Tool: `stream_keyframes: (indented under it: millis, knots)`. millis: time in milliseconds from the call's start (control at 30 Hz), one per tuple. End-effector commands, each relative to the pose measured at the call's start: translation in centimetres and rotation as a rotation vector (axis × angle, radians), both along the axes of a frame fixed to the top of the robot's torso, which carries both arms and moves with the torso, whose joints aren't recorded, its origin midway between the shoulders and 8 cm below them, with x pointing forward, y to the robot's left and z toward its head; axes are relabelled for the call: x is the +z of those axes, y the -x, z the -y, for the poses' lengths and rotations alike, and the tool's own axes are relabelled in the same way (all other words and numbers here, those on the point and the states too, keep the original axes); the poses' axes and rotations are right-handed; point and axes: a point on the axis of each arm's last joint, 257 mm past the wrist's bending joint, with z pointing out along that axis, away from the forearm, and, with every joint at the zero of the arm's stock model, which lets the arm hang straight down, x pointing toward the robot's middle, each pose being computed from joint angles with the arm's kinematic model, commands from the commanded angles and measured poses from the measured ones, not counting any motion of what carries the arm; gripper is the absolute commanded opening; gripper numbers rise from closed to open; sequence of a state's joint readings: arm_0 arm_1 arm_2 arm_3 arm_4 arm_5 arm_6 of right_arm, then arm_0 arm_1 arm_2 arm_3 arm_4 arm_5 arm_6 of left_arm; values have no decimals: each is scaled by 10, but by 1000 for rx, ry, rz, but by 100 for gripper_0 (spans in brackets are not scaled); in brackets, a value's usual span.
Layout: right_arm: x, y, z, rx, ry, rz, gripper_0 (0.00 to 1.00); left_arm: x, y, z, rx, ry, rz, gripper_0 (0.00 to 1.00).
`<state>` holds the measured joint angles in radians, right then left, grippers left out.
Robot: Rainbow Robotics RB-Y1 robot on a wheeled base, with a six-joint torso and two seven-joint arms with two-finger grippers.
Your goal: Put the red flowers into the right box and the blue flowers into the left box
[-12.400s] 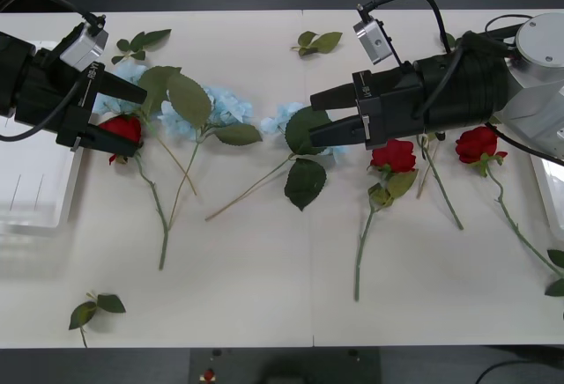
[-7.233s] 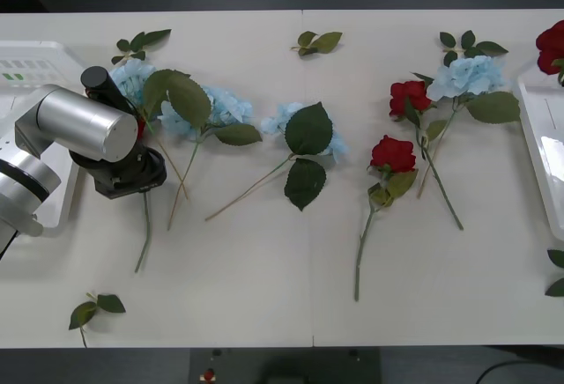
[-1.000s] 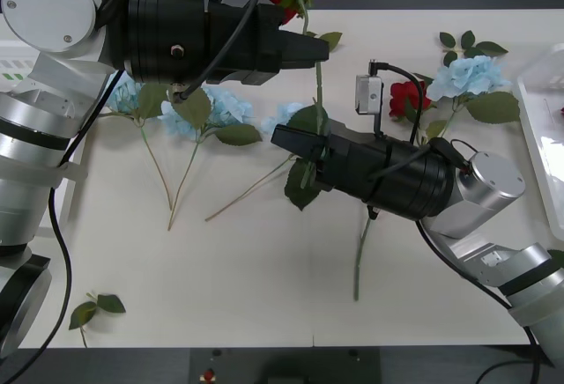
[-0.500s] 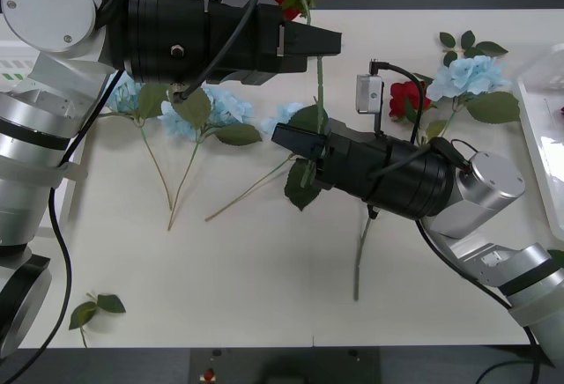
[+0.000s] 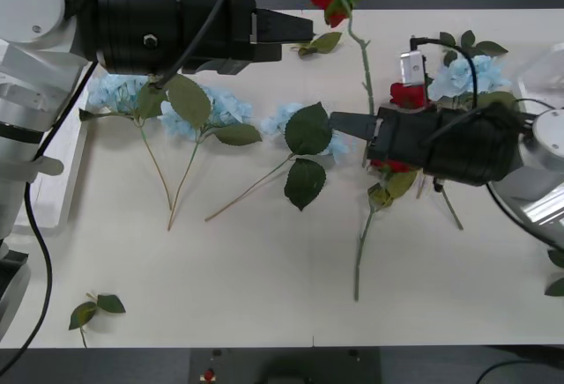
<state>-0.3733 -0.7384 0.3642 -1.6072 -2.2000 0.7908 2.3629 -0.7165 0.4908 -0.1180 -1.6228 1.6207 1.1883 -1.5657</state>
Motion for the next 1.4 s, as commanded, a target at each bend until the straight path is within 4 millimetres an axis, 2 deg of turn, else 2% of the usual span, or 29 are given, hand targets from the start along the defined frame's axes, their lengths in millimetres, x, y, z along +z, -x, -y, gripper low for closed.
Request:
stream_keyframes:
  millis: [33,67,233,367,400,467,600,633,967,1133,1400]
  knots:
    - [11,-26,57,-90,75,-61,0,-7,-13,-47,69,-67,51,100]
    - [12,-31,66,-106,88,-65,0,-11,-14,-54,80,-82,47,100]
    - [1,-64,154,-244,251,-67,0,-42,-27,-120,180,-243,27,100]
    - [-11,-72,222,-292,427,-84,0,-65,-38,-162,276,-358,-13,100]
    - [-12,-72,233,-303,450,-88,0,-68,-39,-167,293,-371,-25,100]
    - [-14,-72,267,-331,519,-99,0,-81,-45,-184,356,-422,-73,100]
    - [-14,-73,311,-385,624,-88,0,-95,-55,-207,459,-486,-129,100]
    - [-13,-72,329,-408,670,-88,0,-101,-58,-217,501,-511,-153,100]
    - [-28,-64,459,-602,963,-118,0,-139,-63,-262,740,-642,-325,100]
    - [-39,-55,502,-652,1087,-139,0,-160,-67,-277,863,-705,-380,100]
    - [-55,-42,539,-685,1224,-147,0,-187,-78,-296,941,-798,-459,100]
